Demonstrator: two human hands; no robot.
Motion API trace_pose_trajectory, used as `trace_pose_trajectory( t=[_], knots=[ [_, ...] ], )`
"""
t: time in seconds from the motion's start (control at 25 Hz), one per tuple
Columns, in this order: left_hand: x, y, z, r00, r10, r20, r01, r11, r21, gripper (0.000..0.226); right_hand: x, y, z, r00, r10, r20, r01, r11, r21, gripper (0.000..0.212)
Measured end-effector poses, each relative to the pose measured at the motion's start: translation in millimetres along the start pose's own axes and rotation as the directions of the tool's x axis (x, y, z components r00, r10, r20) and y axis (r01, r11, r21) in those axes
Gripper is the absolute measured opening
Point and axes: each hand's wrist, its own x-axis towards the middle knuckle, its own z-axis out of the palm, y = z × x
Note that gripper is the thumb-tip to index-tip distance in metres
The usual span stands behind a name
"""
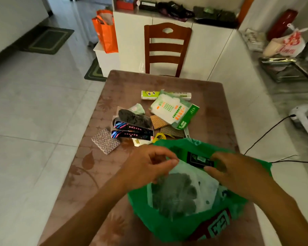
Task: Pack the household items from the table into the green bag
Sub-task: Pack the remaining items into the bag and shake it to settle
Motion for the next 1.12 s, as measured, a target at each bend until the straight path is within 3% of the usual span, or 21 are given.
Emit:
trace_pose_trajectory(
  t=[0.04,0.08,0.12,0.16,0.2,0.24,0.32,0.44,0.52,0.6,0.76,0.88,0.92,1.0,1.12],
  knots=[
    [15.9,-4.9,-13.7,0.986,-0.031,-0.166,-0.001,0.982,-0.188,0.009,6.5,-19.9,-5.7,0.995,-0.047,-0.092,0.056,0.993,0.103,0.025],
    [34.4,-22.2,-27.5,0.939,-0.109,-0.327,0.02,0.965,-0.263,0.008,15.1,-38.5,-10.1,0.983,-0.09,-0.161,0.119,0.976,0.183,0.021],
    [53.8,-45.3,-40.5,0.865,-0.167,-0.473,0.076,0.976,-0.206,0.01,27.8,-49.2,-8.3,0.97,-0.137,-0.199,0.183,0.955,0.233,0.021],
    [72.4,-74.2,-52.9,0.803,-0.177,-0.569,0.19,0.981,-0.037,0.014,41.1,-55.4,-6.5,0.966,-0.168,-0.196,0.217,0.94,0.264,0.022],
    [86.6,-106.0,-61.8,0.792,-0.153,-0.591,0.32,0.928,0.19,0.02,53.2,-57.4,-2.3,0.963,-0.185,-0.197,0.239,0.924,0.299,0.023],
    [97.5,-133.9,-67.5,0.817,-0.12,-0.565,0.402,0.821,0.406,0.027,64.2,-56.9,2.2,0.964,-0.188,-0.186,0.241,0.915,0.324,0.024],
    [116.5,-176.0,-73.9,0.889,-0.077,-0.452,0.393,0.637,0.663,0.042,85.4,-48.4,12.8,0.962,-0.189,-0.195,0.25,0.897,0.365,0.019],
    [143.3,-211.8,-74.8,0.947,-0.146,-0.285,0.32,0.383,0.867,0.075,104.0,-30.5,23.5,0.972,-0.147,-0.186,0.216,0.869,0.445,0.014],
    [158.3,-239.8,-72.7,0.923,-0.305,-0.234,0.324,0.29,0.9,0.088,111.4,-21.4,31.0,0.979,-0.132,-0.158,0.19,0.869,0.456,0.017],
    [162.9,-263.1,-71.5,0.891,-0.378,-0.251,0.394,0.37,0.842,0.078,113.7,-13.6,37.4,0.979,-0.127,-0.163,0.187,0.878,0.442,0.018],
    [166.0,-259.2,-75.4,0.886,-0.118,-0.448,0.421,0.607,0.674,0.026,111.2,-4.6,49.6,0.98,-0.099,-0.171,0.164,0.891,0.423,0.018],
    [156.1,-209.1,-74.0,0.735,-0.021,-0.677,0.427,0.79,0.44,0.013,105.1,-6.5,50.0,0.961,0.061,-0.271,0.084,0.867,0.491,0.023],
    [151.1,-190.1,-71.9,0.685,-0.012,-0.729,0.402,0.84,0.364,0.01,103.4,-8.0,46.9,0.941,0.144,-0.305,0.049,0.837,0.546,0.023],
    [136.8,-142.1,-70.4,0.657,-0.014,-0.754,0.262,0.942,0.211,0.007,98.8,-13.1,37.7,0.916,0.255,-0.31,0.021,0.74,0.672,0.025],
    [100.4,-52.2,-71.5,0.726,-0.107,-0.68,-0.024,0.983,-0.182,0.014,85.3,-31.1,14.8,0.908,0.311,-0.28,0.106,0.475,0.873,0.036]
  ],
)
